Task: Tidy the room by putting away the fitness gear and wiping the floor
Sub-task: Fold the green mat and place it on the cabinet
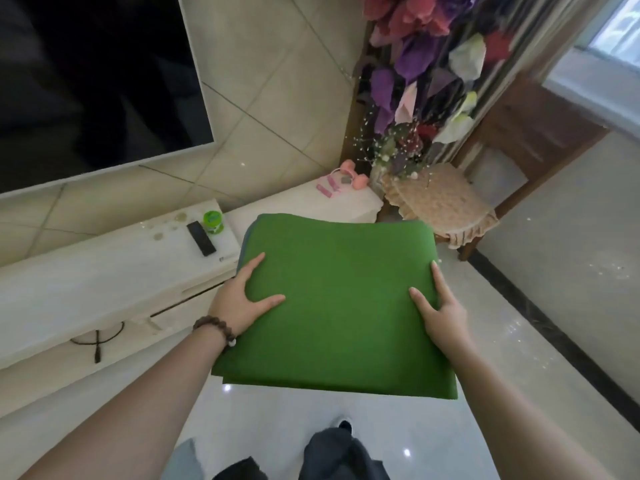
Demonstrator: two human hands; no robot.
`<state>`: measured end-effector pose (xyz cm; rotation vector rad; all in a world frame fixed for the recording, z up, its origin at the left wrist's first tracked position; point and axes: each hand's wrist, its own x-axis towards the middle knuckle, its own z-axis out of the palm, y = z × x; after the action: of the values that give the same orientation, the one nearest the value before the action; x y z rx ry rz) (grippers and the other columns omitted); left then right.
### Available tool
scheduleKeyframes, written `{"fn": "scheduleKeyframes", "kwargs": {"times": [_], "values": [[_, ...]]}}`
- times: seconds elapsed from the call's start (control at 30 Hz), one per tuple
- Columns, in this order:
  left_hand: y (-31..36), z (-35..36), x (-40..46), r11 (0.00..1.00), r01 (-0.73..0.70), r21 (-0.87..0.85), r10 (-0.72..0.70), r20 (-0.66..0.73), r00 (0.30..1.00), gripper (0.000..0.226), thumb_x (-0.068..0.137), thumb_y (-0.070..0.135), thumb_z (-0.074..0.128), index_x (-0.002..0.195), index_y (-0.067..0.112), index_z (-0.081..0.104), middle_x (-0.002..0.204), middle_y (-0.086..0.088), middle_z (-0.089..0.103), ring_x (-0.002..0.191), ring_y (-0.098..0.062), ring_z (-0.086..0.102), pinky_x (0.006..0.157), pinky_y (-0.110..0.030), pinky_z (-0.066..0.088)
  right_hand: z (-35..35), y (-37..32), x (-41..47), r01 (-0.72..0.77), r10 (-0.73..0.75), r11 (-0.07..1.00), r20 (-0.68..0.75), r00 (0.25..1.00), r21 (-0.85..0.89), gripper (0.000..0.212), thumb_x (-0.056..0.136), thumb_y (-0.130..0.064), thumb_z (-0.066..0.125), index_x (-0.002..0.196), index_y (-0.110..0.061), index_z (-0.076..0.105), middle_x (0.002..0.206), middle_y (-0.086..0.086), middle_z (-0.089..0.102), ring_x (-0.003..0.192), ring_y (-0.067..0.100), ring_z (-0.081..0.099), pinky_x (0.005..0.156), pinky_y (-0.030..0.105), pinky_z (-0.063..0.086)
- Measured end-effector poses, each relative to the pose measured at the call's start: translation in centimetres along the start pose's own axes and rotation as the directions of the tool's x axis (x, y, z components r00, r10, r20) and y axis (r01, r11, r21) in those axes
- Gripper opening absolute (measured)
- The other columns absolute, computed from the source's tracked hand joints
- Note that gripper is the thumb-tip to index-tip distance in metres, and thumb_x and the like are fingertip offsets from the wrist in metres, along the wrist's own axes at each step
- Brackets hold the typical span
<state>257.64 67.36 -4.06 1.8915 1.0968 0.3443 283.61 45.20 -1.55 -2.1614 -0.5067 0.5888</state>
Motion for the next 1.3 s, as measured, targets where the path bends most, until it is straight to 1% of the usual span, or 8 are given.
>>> {"fn": "scheduleKeyframes", "kwargs": {"times": [0.17, 0.27, 0.37, 0.5, 0.67, 0.87, 1.2, 1.3], "values": [[2.9, 2.8, 5.2, 0.997, 0.073, -0.038, -0.076, -0.104, 0.992, 0.091, 0.069, 0.041, 0.081, 0.145, 0.041, 0.032, 0.143, 0.002, 0.048, 0.122, -0.019, 0.053, 0.102, -0.031, 0.043, -1.5, -2.0, 10.1, 0.029, -0.026, 0.999, 0.087, 0.996, -0.037, 0.066, 0.088, -0.040, 0.063, 0.141, -0.055, 0.025, 0.138, 0.003, 0.052, 0.105, 0.018, 0.058, 0.094, 0.035, 0.050], [3.5, 3.1, 8.1, 0.992, 0.118, -0.040, -0.122, -0.144, 0.982, 0.091, 0.070, 0.041, 0.081, 0.146, 0.040, 0.031, 0.142, 0.001, 0.048, 0.121, -0.020, 0.053, 0.100, -0.030, 0.043, -0.6, -3.5, 15.0, 0.058, -0.051, 0.997, 0.157, 0.986, -0.044, 0.066, 0.089, -0.039, 0.063, 0.142, -0.055, 0.026, 0.138, 0.003, 0.051, 0.099, 0.015, 0.056, 0.089, 0.029, 0.049], [3.2, 3.2, 11.7, 0.985, 0.165, -0.051, -0.171, -0.179, 0.969, 0.091, 0.070, 0.041, 0.081, 0.146, 0.040, 0.031, 0.140, 0.002, 0.051, 0.119, -0.019, 0.055, 0.098, -0.029, 0.045, 0.9, -5.0, 19.7, 0.089, -0.070, 0.993, 0.203, 0.977, -0.082, 0.066, 0.089, -0.040, 0.062, 0.142, -0.053, 0.025, 0.136, 0.001, 0.052, 0.099, 0.013, 0.054, 0.089, 0.026, 0.046], [2.2, 3.4, 17.9, 0.976, 0.203, -0.078, -0.215, -0.200, 0.956, 0.092, 0.070, 0.042, 0.081, 0.146, 0.039, 0.030, 0.141, 0.002, 0.049, 0.119, -0.018, 0.054, 0.098, -0.029, 0.044, 4.0, -6.8, 26.7, 0.123, -0.088, 0.982, 0.226, 0.970, -0.145, 0.067, 0.088, -0.043, 0.061, 0.141, -0.057, 0.022, 0.139, 0.002, 0.051, 0.115, 0.024, 0.056, 0.097, 0.037, 0.048], [0.7, 3.2, 27.2, 0.965, 0.230, -0.123, -0.251, -0.200, 0.947, 0.091, 0.071, 0.037, 0.081, 0.147, 0.036, 0.030, 0.142, 0.002, 0.049, 0.121, -0.016, 0.052, 0.099, -0.025, 0.040, 8.5, -9.3, 35.8, 0.145, -0.080, 0.963, 0.273, 0.959, -0.227, 0.068, 0.090, -0.045, 0.057, 0.142, -0.057, 0.016, 0.141, 0.004, 0.050, 0.112, 0.027, 0.057, 0.094, 0.039, 0.049], [-2.6, 2.7, 36.2, 0.944, 0.298, -0.142, -0.320, -0.178, 0.931, 0.093, 0.068, 0.045, 0.080, 0.146, 0.043, 0.029, 0.136, 0.000, 0.054, 0.116, -0.020, 0.057, 0.100, -0.038, 0.047, 13.8, -11.9, 44.4, 0.176, -0.082, 0.948, 0.331, 0.940, -0.265, 0.068, 0.092, -0.041, 0.055, 0.145, -0.054, 0.013, 0.141, 0.002, 0.050, 0.112, 0.023, 0.056, 0.095, 0.033, 0.045], [-10.6, 8.9, 49.9, 0.868, 0.405, -0.287, -0.473, -0.229, 0.851, 0.091, 0.069, 0.045, 0.080, 0.142, 0.055, 0.026, 0.136, 0.001, 0.049, 0.118, -0.019, 0.054, 0.101, -0.033, 0.044, 23.8, -9.6, 60.8, 0.255, -0.108, 0.901, 0.389, 0.915, -0.350, 0.068, 0.090, -0.046, 0.054, 0.135, -0.067, 0.007, 0.137, 0.008, 0.052, 0.119, 0.031, 0.053, 0.103, 0.043, 0.041], [-14.2, 11.0, 54.1, 0.849, 0.415, -0.326, -0.501, -0.248, 0.829, 0.095, 0.059, 0.062, 0.074, 0.139, 0.058, 0.025, 0.136, -0.001, 0.049, 0.120, -0.021, 0.052, 0.104, -0.042, 0.044, 27.9, -7.7, 65.8, 0.325, -0.176, 0.882, 0.403, 0.898, -0.341, 0.068, 0.092, -0.037, 0.056, 0.146, -0.049, 0.015, 0.138, 0.011, 0.049, 0.123, 0.029, 0.048, 0.102, 0.032, 0.034]]}}
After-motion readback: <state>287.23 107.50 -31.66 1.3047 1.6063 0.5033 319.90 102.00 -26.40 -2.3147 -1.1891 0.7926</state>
